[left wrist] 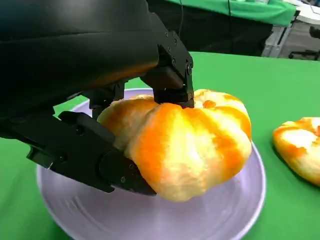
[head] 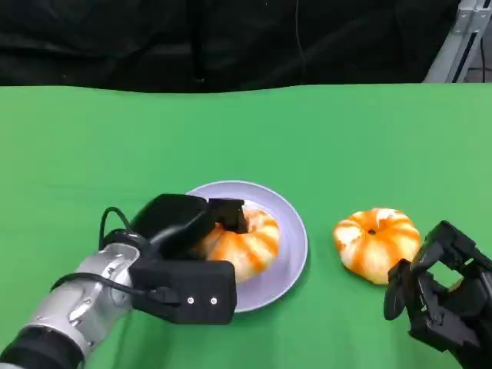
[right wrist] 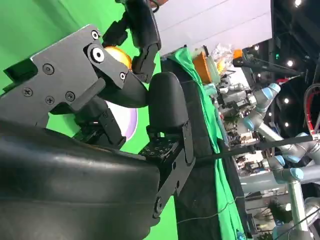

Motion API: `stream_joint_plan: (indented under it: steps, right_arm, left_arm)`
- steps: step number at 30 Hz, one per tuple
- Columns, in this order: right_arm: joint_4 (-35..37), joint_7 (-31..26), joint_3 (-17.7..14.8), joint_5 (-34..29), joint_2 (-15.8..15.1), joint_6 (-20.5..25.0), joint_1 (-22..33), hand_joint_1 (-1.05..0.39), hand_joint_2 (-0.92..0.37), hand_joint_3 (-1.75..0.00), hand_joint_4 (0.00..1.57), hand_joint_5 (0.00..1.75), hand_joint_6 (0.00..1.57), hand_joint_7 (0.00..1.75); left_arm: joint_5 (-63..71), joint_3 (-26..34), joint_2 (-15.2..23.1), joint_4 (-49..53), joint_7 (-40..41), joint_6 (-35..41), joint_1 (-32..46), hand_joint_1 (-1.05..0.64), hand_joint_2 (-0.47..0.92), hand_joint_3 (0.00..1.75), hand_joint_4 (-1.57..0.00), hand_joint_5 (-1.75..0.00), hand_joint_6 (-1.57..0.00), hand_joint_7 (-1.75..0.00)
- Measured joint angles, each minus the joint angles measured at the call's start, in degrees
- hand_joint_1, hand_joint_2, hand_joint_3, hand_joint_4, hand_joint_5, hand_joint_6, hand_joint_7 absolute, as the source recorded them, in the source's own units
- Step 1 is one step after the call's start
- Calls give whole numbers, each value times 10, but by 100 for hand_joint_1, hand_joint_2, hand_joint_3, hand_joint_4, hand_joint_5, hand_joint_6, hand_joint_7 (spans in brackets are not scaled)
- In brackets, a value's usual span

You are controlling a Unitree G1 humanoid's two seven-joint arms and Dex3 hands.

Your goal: Grasp the bread from the table and place it into the plate.

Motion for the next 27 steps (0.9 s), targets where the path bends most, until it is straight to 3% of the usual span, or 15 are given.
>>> stream_joint_plan:
  steps: [2, 5, 6, 11, 15, 16, 17, 20, 24, 27]
  right_arm:
    - [-2, -2, 1, -1, 0, 0, 2, -16, -46, -126, 89, 175, 68, 168]
    - [-10, -5, 4, -1, 0, 0, 5, -16, -45, -127, 89, 175, 68, 168]
    - [-12, -6, 5, -1, 0, 0, 5, -16, -45, -127, 89, 175, 68, 168]
    - [-13, -7, 6, 0, 0, 1, 5, -16, -46, -127, 89, 175, 68, 167]
    - [-12, -7, 5, 1, 0, 1, 5, -16, -46, -126, 89, 175, 68, 167]
    - [-12, -7, 5, 1, 0, 1, 5, -16, -47, -127, 89, 175, 68, 167]
    - [-12, -6, 5, 1, 0, 1, 4, -16, -46, -127, 90, 175, 68, 167]
    - [-11, -4, 2, 2, -1, 0, 5, -16, -46, -127, 90, 175, 68, 167]
    - [-11, 0, 2, 2, 0, -1, 4, -16, -46, -127, 90, 175, 68, 167]
    - [-12, -2, 2, 2, 0, 0, 4, -16, -45, -127, 90, 175, 69, 167]
  left_arm:
    - [7, 0, 2, -10, 0, 5, 1, -87, 92, 37, -12, -25, -37, -16]
    - [13, 2, 15, -51, -8, 28, 6, -100, 92, 40, -2, -5, -31, -2]
    - [13, 3, 16, -59, -11, 33, 6, -103, 92, 53, -1, -2, -17, -1]
    - [25, -1, 37, -77, -47, 55, 6, -105, 92, 62, 0, 0, -7, 0]
    - [35, -1, 50, -95, -49, 63, 10, -105, 92, 57, 0, 0, -12, -3]
    - [35, 0, 52, -97, -49, 63, 12, -88, 92, 39, -15, -4, -26, -4]
    - [29, 6, 52, -103, -49, 66, 19, -73, 92, 32, -26, -8, -35, -6]
    - [-49, 52, 33, -150, -61, 75, 59, -33, 92, 27, -55, -12, -57, -7]
    - [-156, 100, 13, -192, -108, 77, 91, -25, 92, 27, -61, -12, -63, -7]
    - [-210, 124, 16, -237, -160, 118, 111, -33, 92, 29, -73, -15, -71, -8]
